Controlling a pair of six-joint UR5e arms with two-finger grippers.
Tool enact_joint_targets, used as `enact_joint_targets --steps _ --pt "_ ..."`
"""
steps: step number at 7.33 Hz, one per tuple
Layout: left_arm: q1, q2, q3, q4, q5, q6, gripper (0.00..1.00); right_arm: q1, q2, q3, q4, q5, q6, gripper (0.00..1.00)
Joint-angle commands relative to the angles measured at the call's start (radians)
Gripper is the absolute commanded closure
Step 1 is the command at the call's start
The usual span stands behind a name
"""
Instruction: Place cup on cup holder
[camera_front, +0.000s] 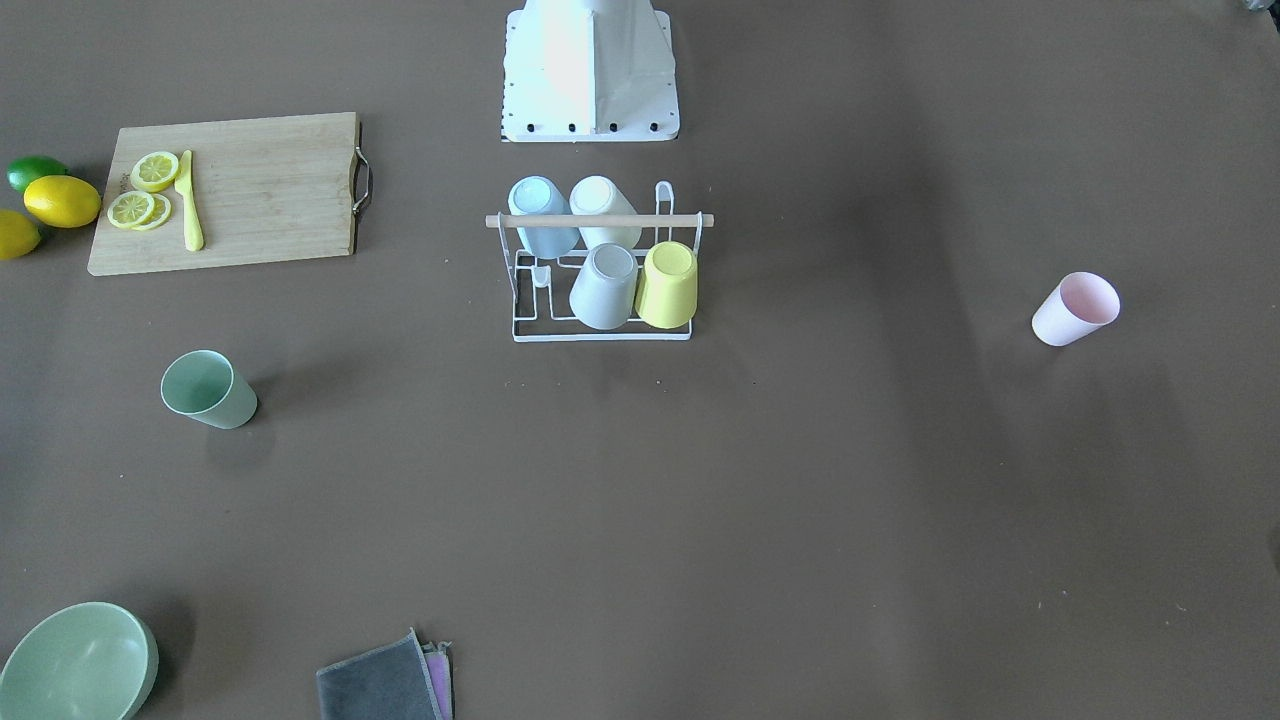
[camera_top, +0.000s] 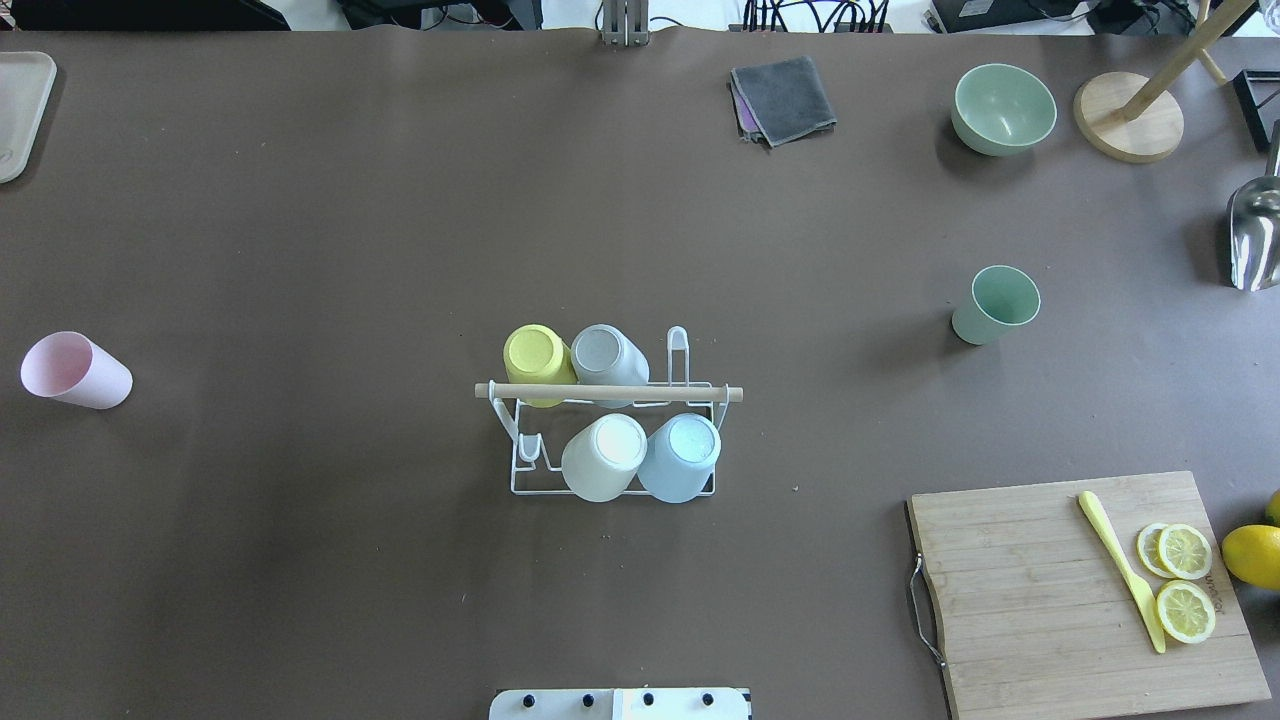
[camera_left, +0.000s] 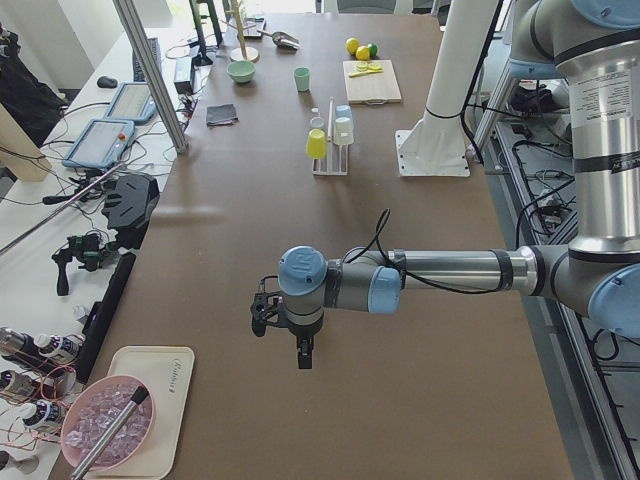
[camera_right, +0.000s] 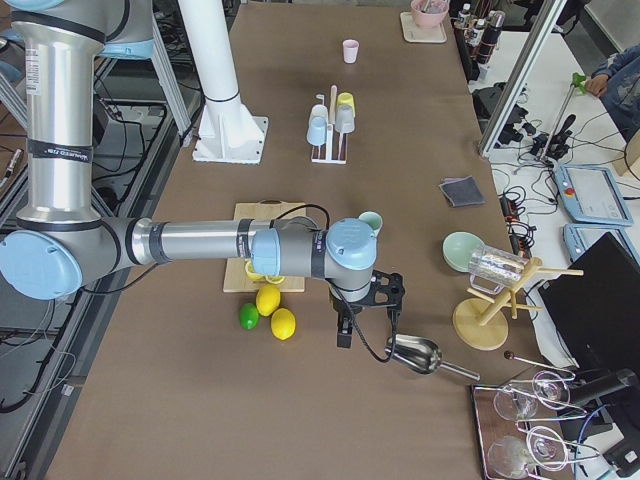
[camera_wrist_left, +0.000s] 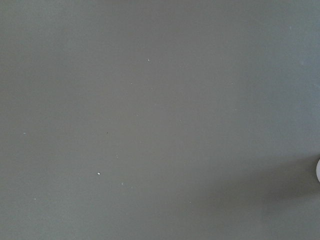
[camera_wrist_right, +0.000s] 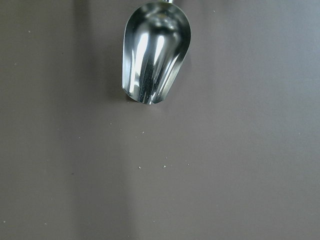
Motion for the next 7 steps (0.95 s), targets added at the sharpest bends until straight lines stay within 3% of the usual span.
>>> enact_joint_targets --steps 1,7 --pt "0.000 0.000 0.000 0.000 0.000 0.000 0.02 0.003 0.000 0.000 0.000 -0.008 0.000 0.00" --pt "0.000 0.000 -0.003 0.000 0.000 0.000 0.02 0.003 0.007 -0.006 0.046 -0.017 0.000 0.00"
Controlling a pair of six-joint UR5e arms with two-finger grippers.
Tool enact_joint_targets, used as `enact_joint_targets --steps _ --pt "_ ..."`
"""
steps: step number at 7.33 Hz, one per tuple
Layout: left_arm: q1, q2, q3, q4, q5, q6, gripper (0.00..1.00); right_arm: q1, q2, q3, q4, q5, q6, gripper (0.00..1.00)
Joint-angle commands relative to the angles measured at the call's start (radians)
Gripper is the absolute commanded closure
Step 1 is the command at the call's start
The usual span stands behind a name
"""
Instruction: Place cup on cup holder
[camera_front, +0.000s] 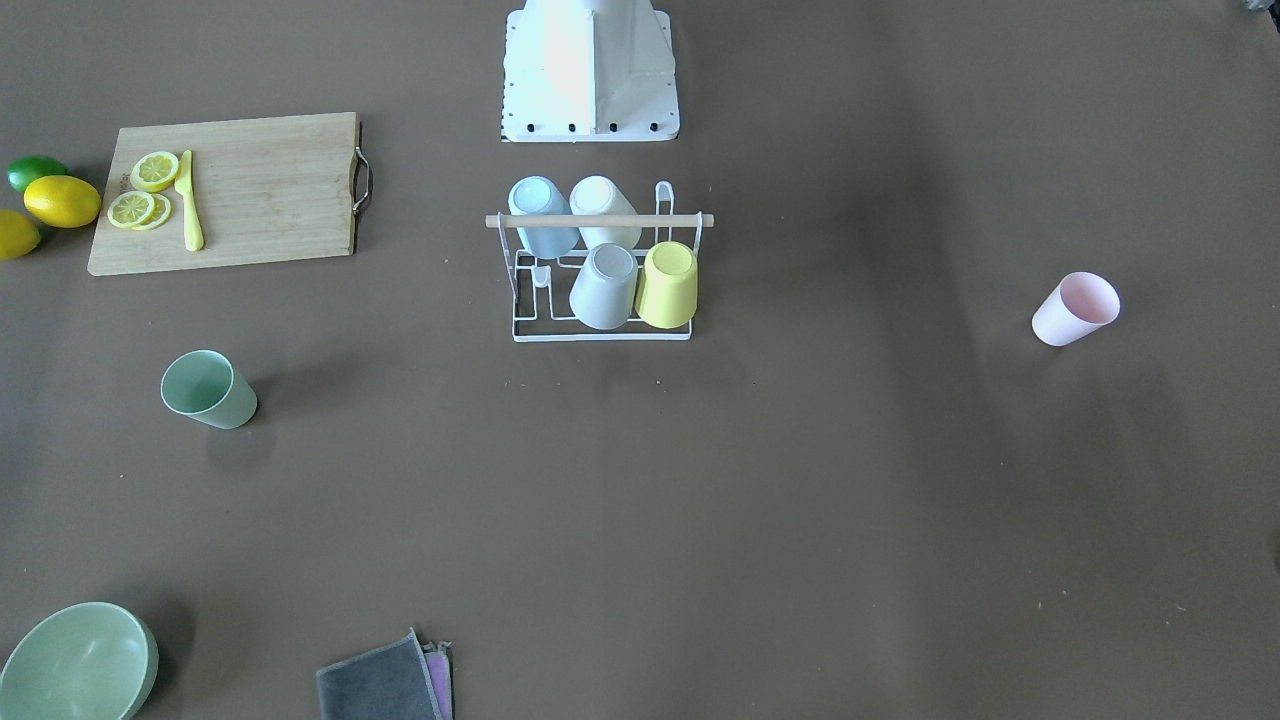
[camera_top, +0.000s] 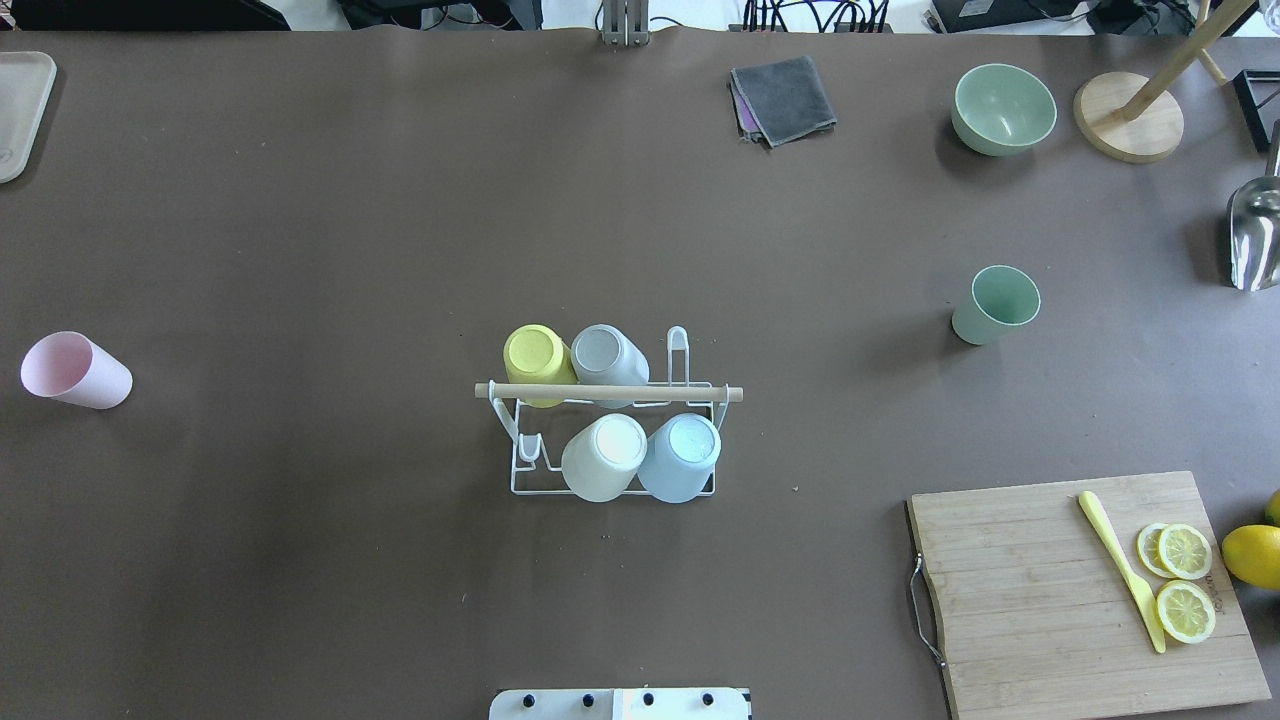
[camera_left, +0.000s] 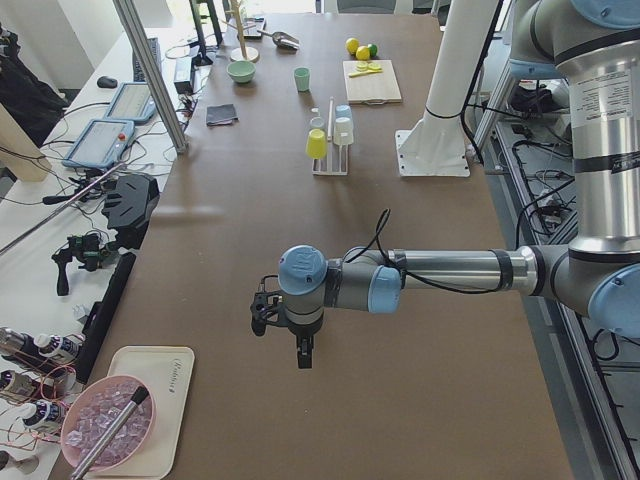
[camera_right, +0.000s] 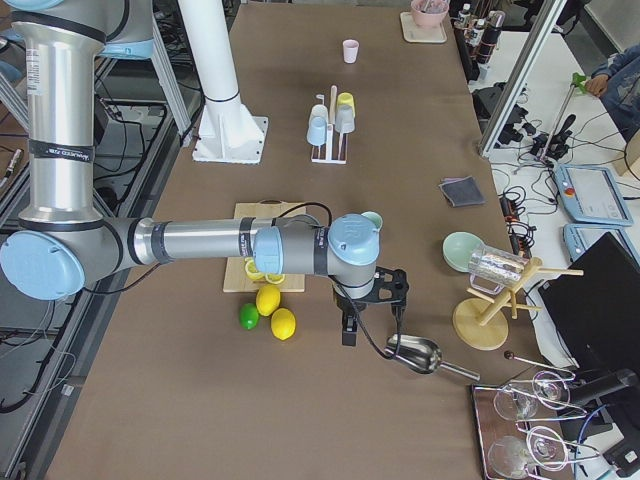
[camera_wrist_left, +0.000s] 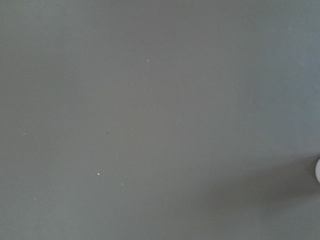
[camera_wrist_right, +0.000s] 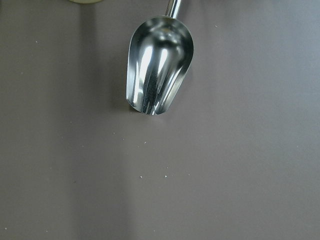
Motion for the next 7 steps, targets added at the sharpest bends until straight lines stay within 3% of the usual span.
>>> enact_joint_targets --steps 1,3,7 --pt "0.000 0.000 0.000 0.000 -0.001 0.000 0.02 0.000 -0.004 -0.002 0.026 -0.009 0.001 0.00" --pt "0.001 0.000 0.000 0.000 -0.001 0.000 0.02 0.003 -0.011 0.059 0.026 0.003 -0.006 0.00" --pt "0.003 0.000 0.000 0.000 -0.002 0.000 0.02 0.002 -0.018 0.045 0.023 -0.004 -0.004 0.00"
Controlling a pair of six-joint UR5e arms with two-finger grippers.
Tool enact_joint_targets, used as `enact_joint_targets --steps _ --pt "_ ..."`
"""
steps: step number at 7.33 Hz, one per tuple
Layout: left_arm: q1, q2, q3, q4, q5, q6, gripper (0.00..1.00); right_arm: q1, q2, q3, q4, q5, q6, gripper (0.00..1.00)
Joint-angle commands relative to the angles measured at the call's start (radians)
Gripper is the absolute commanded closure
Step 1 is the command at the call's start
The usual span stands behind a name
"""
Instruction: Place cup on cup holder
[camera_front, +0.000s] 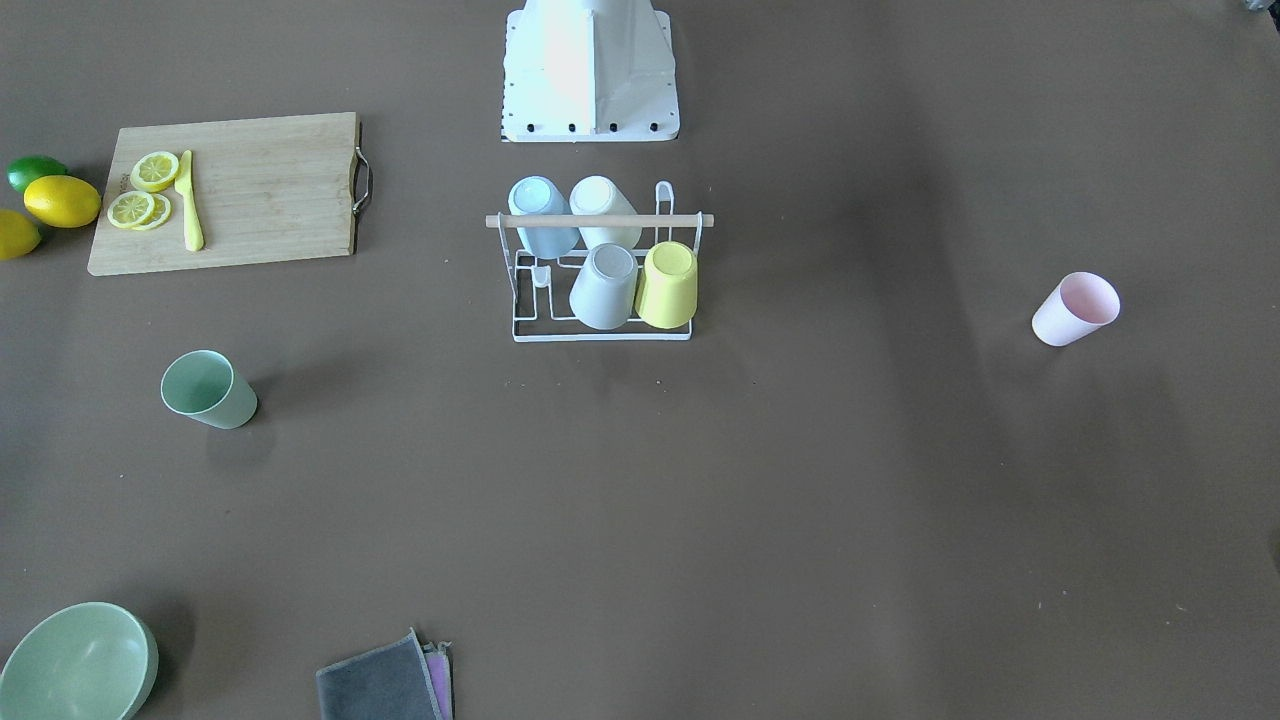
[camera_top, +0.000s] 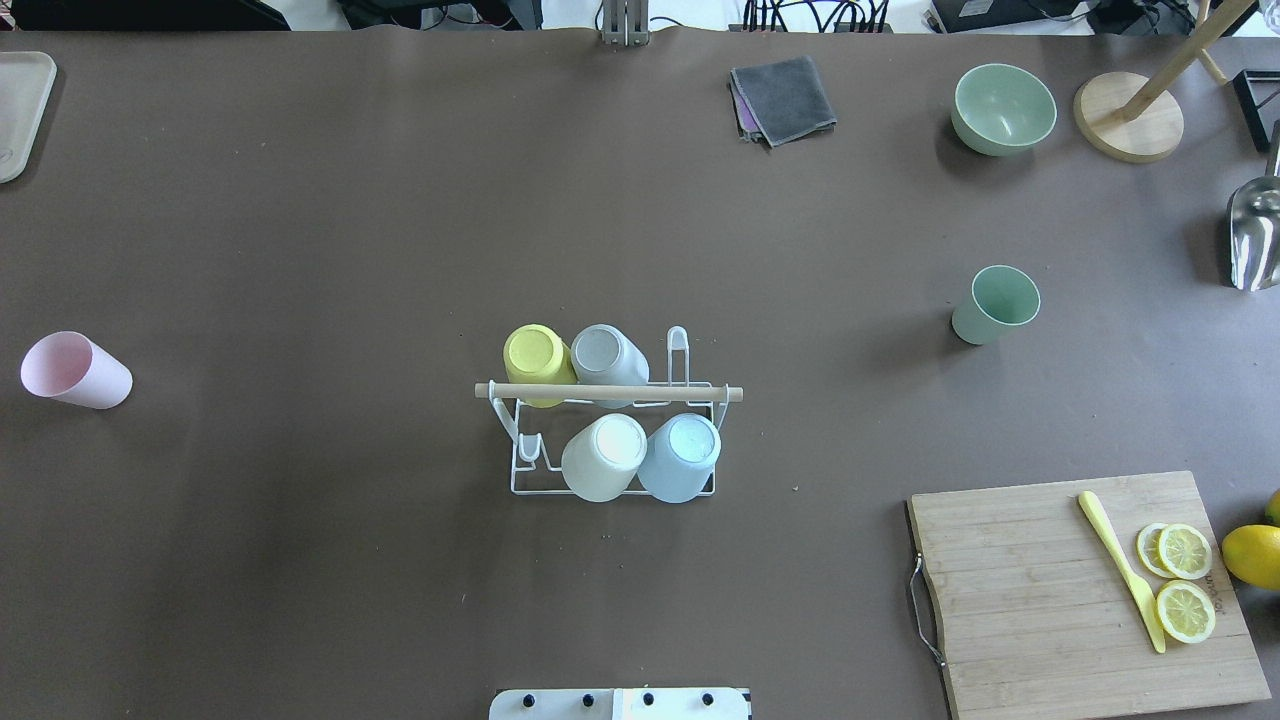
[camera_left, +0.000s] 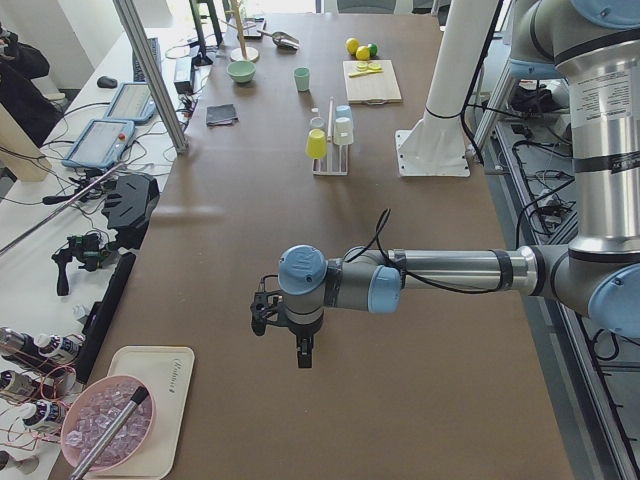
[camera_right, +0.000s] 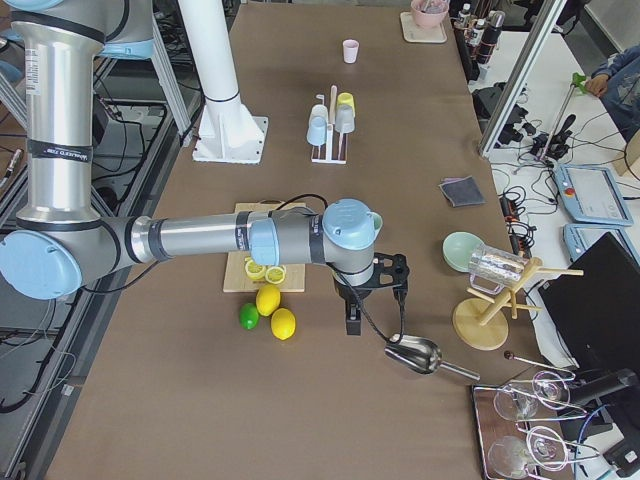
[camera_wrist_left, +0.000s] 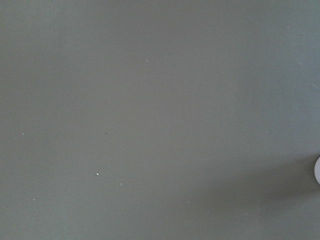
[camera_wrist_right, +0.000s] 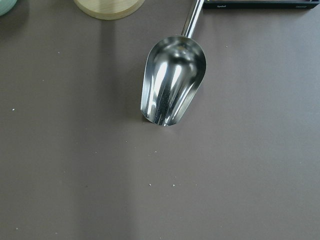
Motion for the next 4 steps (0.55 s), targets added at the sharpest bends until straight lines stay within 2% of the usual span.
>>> enact_joint_targets --steps 1,4 --pt "0.001 0.000 0.002 0.002 -0.001 0.000 0.02 0.001 -0.002 0.011 -0.010 -0.005 0.010 0.00" --pt "0.003 -0.002 -0.002 0.002 -0.006 0.002 0.01 -0.001 0.007 0.013 -0.010 -0.005 0.004 0.00"
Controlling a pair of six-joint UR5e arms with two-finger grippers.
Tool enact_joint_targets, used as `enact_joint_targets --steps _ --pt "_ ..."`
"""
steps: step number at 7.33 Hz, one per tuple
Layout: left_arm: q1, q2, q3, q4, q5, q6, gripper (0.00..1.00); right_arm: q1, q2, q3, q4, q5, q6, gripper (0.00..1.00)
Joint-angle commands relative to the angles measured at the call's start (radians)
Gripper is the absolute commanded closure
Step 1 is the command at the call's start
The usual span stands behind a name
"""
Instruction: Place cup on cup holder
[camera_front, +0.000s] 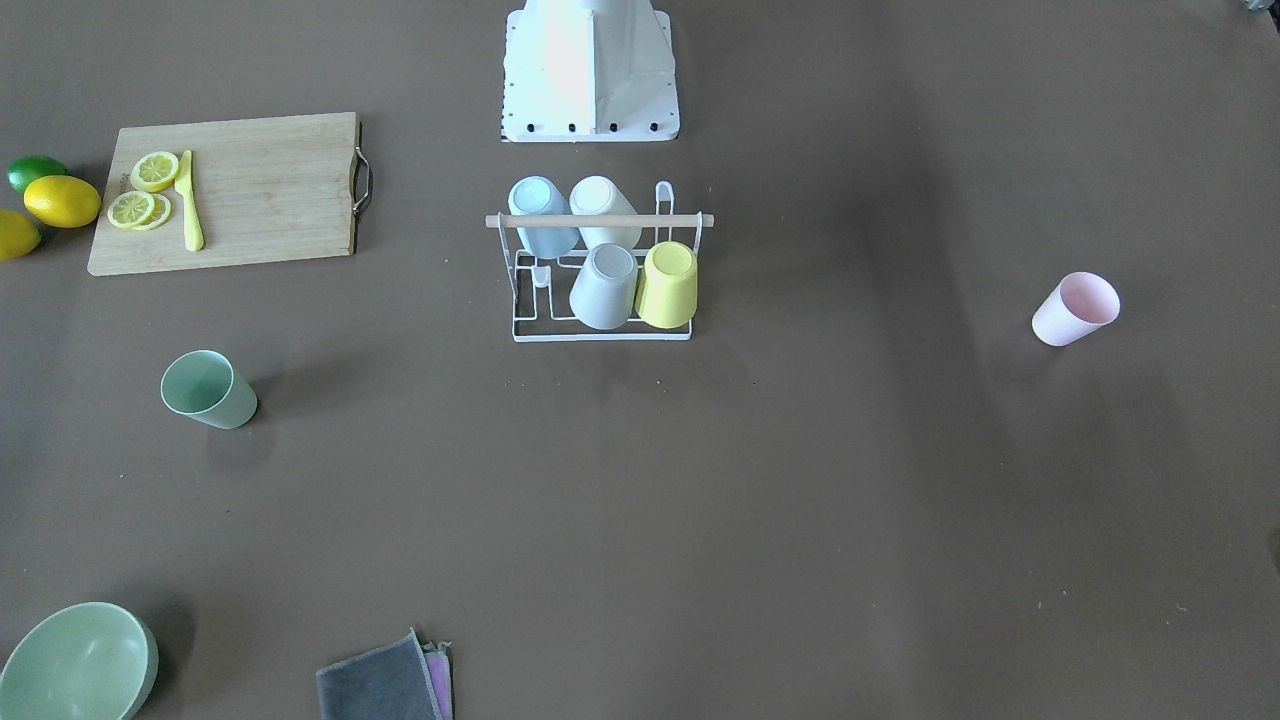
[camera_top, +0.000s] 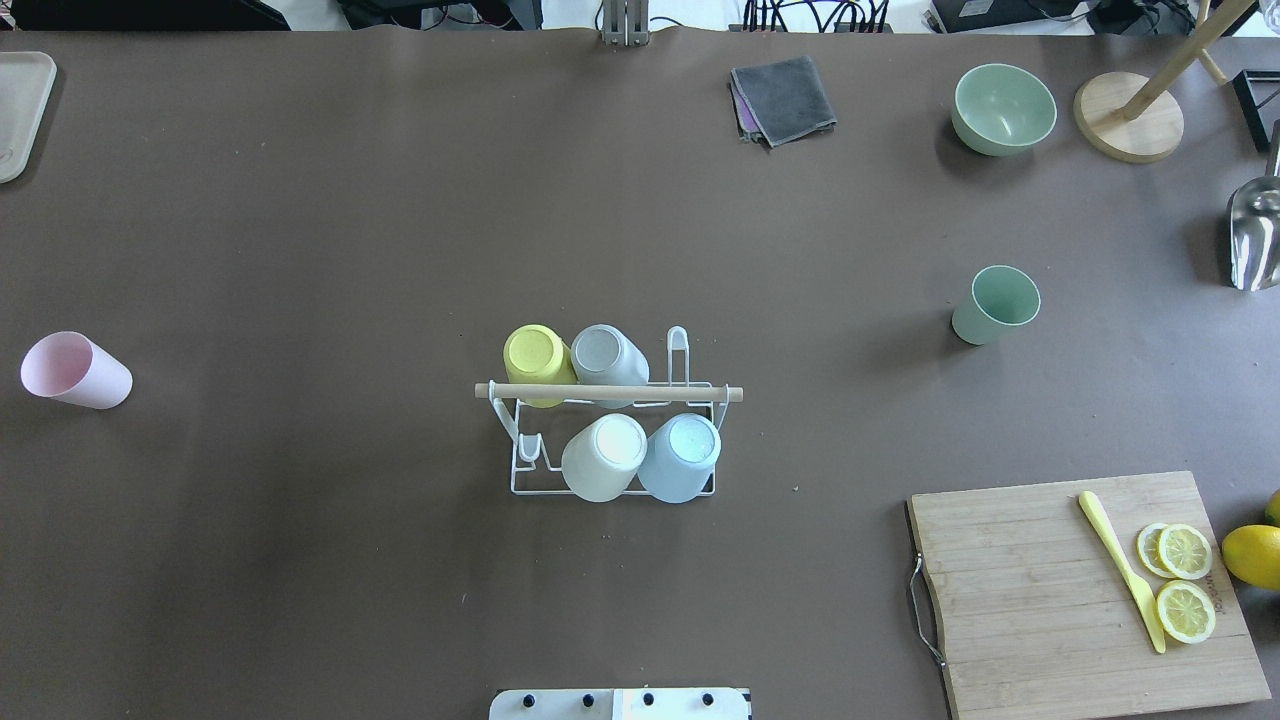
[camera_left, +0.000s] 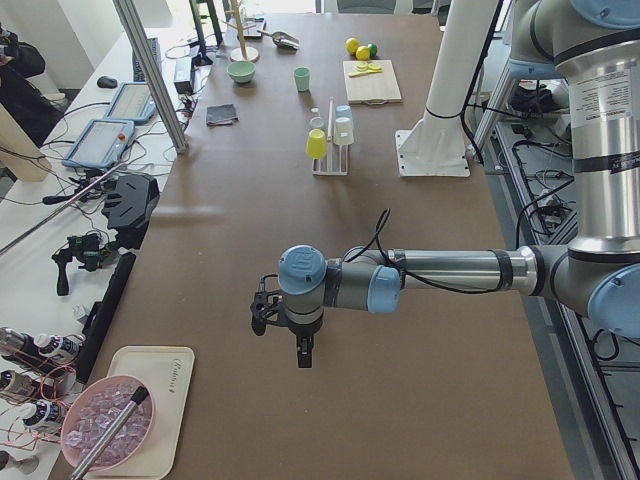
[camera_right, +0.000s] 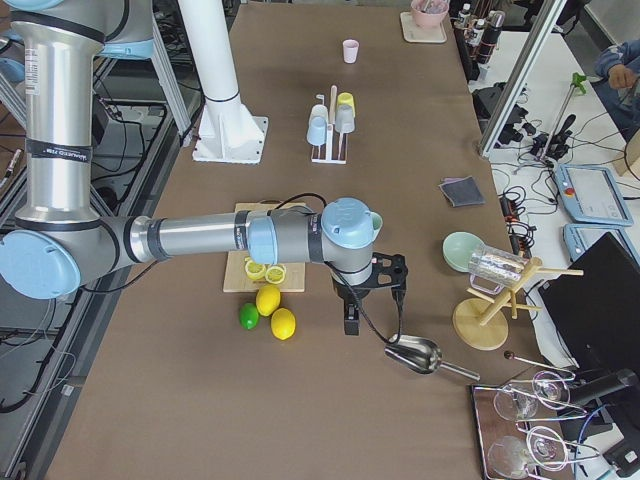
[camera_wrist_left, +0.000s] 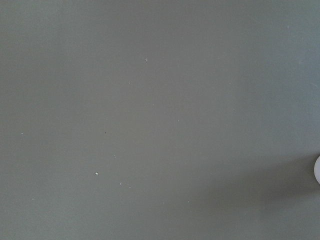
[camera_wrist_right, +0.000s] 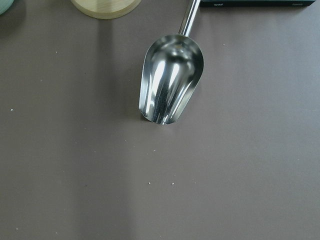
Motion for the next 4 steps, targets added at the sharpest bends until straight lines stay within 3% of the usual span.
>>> enact_joint_targets --steps 1,3,4 --pt "0.000 -0.005 0.005 -0.001 -0.004 0.001 0.02 -0.005 0.020 0.011 0.005 0.000 -0.006 0.00" --pt "0.000 -0.008 0.005 -0.001 -0.004 0.001 0.02 -0.079 0.066 0.033 -0.028 -0.002 -0.006 0.00" --pt "-0.001 -0.005 0.003 -0.001 -0.004 0.001 0.02 -0.094 0.078 0.075 -0.111 0.003 -0.026 0.00"
